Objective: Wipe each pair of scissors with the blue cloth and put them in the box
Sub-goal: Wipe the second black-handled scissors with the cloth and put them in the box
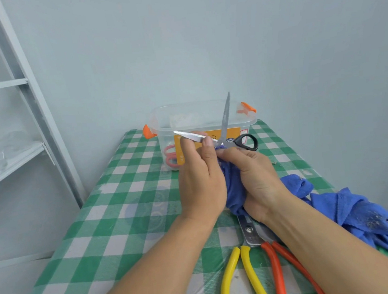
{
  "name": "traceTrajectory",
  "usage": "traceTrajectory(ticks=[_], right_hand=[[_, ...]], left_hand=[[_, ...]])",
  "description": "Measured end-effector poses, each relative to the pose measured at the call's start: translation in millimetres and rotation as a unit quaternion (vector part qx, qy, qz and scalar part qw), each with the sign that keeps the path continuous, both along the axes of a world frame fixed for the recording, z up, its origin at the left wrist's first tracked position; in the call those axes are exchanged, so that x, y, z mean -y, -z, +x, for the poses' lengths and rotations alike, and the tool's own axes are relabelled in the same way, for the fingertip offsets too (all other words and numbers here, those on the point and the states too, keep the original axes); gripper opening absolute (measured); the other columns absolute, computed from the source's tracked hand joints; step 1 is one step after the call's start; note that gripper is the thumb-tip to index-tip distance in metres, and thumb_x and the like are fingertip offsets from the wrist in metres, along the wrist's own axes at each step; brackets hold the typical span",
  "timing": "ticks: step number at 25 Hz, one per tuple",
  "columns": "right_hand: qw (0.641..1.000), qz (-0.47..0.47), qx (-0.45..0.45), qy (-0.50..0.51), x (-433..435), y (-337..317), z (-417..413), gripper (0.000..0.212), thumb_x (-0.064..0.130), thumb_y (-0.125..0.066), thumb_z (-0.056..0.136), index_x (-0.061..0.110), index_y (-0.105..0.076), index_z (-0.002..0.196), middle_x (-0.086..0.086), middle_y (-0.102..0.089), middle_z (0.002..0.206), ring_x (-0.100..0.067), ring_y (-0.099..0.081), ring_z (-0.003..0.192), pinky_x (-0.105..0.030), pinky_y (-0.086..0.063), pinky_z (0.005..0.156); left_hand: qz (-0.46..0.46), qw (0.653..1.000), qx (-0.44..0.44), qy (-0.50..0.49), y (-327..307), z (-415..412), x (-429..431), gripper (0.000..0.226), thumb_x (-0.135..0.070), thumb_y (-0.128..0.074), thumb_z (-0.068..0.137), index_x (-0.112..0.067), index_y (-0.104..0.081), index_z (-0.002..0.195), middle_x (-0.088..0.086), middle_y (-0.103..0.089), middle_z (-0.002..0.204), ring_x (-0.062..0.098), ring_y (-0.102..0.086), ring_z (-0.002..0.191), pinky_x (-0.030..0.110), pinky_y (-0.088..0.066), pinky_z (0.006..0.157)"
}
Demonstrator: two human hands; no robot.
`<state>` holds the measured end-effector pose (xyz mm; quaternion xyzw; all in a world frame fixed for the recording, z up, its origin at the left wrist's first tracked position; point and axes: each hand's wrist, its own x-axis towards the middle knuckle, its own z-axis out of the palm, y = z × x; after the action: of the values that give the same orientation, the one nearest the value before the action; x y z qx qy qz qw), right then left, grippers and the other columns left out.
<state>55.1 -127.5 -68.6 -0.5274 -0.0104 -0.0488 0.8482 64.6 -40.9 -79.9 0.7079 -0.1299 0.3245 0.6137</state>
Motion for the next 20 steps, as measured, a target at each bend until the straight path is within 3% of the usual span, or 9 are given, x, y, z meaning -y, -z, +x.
traceTrajectory(ticks=[2, 4, 8, 10, 13, 17, 20], right_hand=[[0.999, 0.012, -0.019, -0.024, 1, -1, -1, 0.022, 0.008, -0.064, 0.09, -0.01, -0.067, 0.103, -0.024, -0.063, 0.095, -0.033, -0.061, 0.089, -0.04, -0.049, 0.079], [0.999, 0.012, -0.023, -0.042, 3, -1, -1, 0.019, 0.006, -0.063, 0.089, -0.007, -0.067, 0.103, -0.024, -0.061, 0.096, -0.034, -0.06, 0.091, -0.04, -0.049, 0.081], [0.998, 0.004, -0.023, -0.064, 6, -1, -2, 0.02, 0.002, -0.06, 0.09, -0.009, -0.064, 0.107, -0.025, -0.058, 0.094, -0.034, -0.058, 0.084, -0.041, -0.048, 0.078], [0.996, 0.014, -0.021, -0.082, 9, -2, -2, 0.008, -0.003, -0.056, 0.09, -0.007, -0.062, 0.093, -0.022, -0.061, 0.084, -0.029, -0.061, 0.067, -0.033, -0.054, 0.062], [0.997, 0.011, -0.016, -0.074, 8, -1, -1, 0.021, -0.007, -0.054, 0.09, 0.001, -0.053, 0.07, -0.015, -0.059, 0.062, -0.021, -0.055, 0.047, -0.027, -0.05, 0.047], [0.999, 0.013, -0.015, -0.035, 7, 2, 2, 0.013, 0.003, -0.058, 0.075, 0.005, -0.048, 0.067, -0.013, -0.048, 0.063, -0.024, -0.046, 0.053, -0.03, -0.041, 0.055], [0.999, 0.03, -0.037, 0.007, 12, 1, 3, 0.016, 0.007, -0.063, 0.068, 0.012, -0.05, 0.06, -0.007, -0.04, 0.061, -0.019, -0.039, 0.051, -0.031, -0.035, 0.056]], left_hand=[[0.04, 0.999, 0.018, -0.01, -1, -3, 0, 0.03, -0.04, -0.035, 0.101, -0.014, -0.049, 0.108, -0.037, -0.06, 0.083, 0.001, -0.057, 0.07, 0.04, -0.048, 0.067], [0.049, 0.998, 0.026, -0.014, 0, -2, -1, 0.032, -0.04, -0.034, 0.101, -0.014, -0.051, 0.11, -0.044, -0.057, 0.085, 0.002, -0.057, 0.075, 0.038, -0.046, 0.068], [0.02, 1.0, 0.015, -0.013, 0, -1, -1, 0.029, -0.041, -0.038, 0.102, -0.015, -0.05, 0.107, -0.016, -0.058, 0.07, 0.008, -0.052, 0.061, 0.041, -0.046, 0.061], [-0.021, 1.0, -0.005, -0.001, -2, 0, -2, 0.019, -0.037, -0.04, 0.106, -0.02, -0.049, 0.105, -0.014, -0.057, 0.068, 0.01, -0.052, 0.059, 0.048, -0.051, 0.059], [-0.065, 0.996, -0.059, 0.002, -6, 3, -3, 0.022, -0.037, -0.041, 0.106, -0.018, -0.046, 0.099, -0.01, -0.054, 0.065, 0.023, -0.054, 0.055, 0.056, -0.051, 0.052], [-0.122, 0.987, -0.094, 0.043, -7, 7, -3, 0.025, -0.037, -0.038, 0.108, -0.032, -0.041, 0.083, -0.004, -0.05, 0.058, 0.025, -0.046, 0.033, 0.029, -0.035, 0.035], [-0.14, 0.981, -0.113, 0.066, -8, 8, -5, 0.025, -0.037, -0.036, 0.108, -0.028, -0.038, 0.084, 0.013, -0.055, 0.063, 0.025, -0.044, 0.034, 0.024, -0.031, 0.033]])
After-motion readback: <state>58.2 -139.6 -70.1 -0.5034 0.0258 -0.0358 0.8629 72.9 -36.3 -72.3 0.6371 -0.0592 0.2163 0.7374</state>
